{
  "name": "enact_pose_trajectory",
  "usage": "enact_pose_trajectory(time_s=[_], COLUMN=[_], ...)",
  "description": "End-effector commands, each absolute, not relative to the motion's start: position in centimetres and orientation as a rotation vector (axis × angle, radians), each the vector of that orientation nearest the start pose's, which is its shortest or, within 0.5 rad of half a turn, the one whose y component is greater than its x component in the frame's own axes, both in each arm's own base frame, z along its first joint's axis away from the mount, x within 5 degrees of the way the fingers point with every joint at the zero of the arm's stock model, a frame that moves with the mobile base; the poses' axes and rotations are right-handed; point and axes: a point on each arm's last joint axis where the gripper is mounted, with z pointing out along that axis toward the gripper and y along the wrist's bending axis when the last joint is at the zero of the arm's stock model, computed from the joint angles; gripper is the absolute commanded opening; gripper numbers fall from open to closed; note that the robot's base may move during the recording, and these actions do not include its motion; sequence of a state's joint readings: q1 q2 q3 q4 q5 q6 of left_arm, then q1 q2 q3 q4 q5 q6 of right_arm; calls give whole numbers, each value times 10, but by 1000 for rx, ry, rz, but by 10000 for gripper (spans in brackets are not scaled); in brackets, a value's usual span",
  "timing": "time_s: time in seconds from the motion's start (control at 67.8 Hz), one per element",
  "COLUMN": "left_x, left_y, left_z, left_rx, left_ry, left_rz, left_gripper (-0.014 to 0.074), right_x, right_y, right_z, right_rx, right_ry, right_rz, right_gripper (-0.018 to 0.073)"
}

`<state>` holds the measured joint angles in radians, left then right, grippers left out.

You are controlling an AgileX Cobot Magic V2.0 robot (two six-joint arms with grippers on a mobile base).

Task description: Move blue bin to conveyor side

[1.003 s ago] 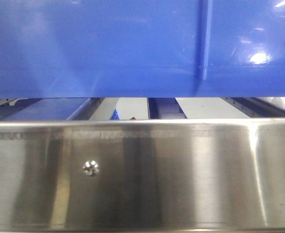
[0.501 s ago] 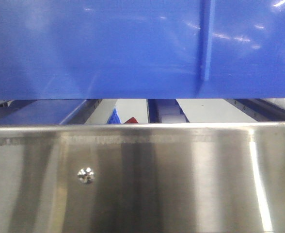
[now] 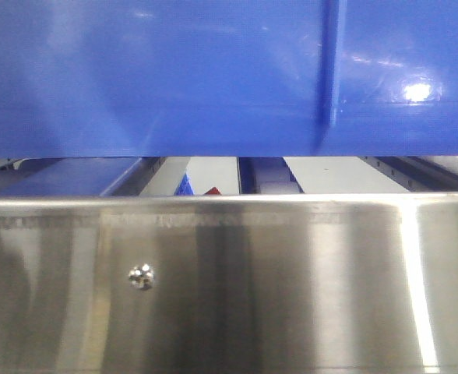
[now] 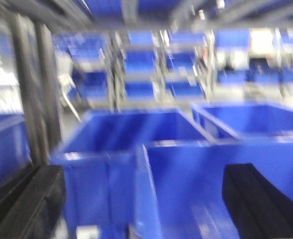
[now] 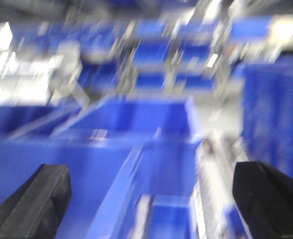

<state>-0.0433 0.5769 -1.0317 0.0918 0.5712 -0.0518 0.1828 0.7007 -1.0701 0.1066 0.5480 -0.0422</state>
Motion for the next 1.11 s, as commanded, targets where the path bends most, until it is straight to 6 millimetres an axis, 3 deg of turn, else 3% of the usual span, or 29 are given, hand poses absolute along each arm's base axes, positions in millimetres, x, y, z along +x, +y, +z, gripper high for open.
enact_pose_trajectory(time_s=[0.0,0.147,0.265,0.442,0.59,0.708,0.796,0.87,0.988,1.091], left_x=[93,114,132,162,188,193,193,193,193,194], left_y=[-1,-4,-5,-7,-10,-11,-11,-9,-8,-8], left_z=[462,479,484,487,485,483,483,483,483,482], left_rx=[25,37,34,27,32,52,59,59,59,59], left_ry=[1701,1844,2005,2214,2249,2263,2262,2261,2261,2262], left_rz=[3,-4,6,21,21,28,34,63,68,69], left_gripper=[538,538,538,538,538,538,538,538,538,538], right_x=[127,154,177,195,202,203,209,212,215,221], right_y=[34,45,52,58,72,84,90,96,110,116], right_z=[463,477,476,472,479,476,472,475,488,488], right_rx=[-215,-269,-292,-336,-349,-349,-316,-299,-313,-304], right_ry=[1787,1945,2068,2271,2282,2304,2321,2306,2269,2275], right_rz=[238,248,241,237,297,327,249,201,255,267], right_gripper=[559,559,559,559,559,559,559,559,559,559])
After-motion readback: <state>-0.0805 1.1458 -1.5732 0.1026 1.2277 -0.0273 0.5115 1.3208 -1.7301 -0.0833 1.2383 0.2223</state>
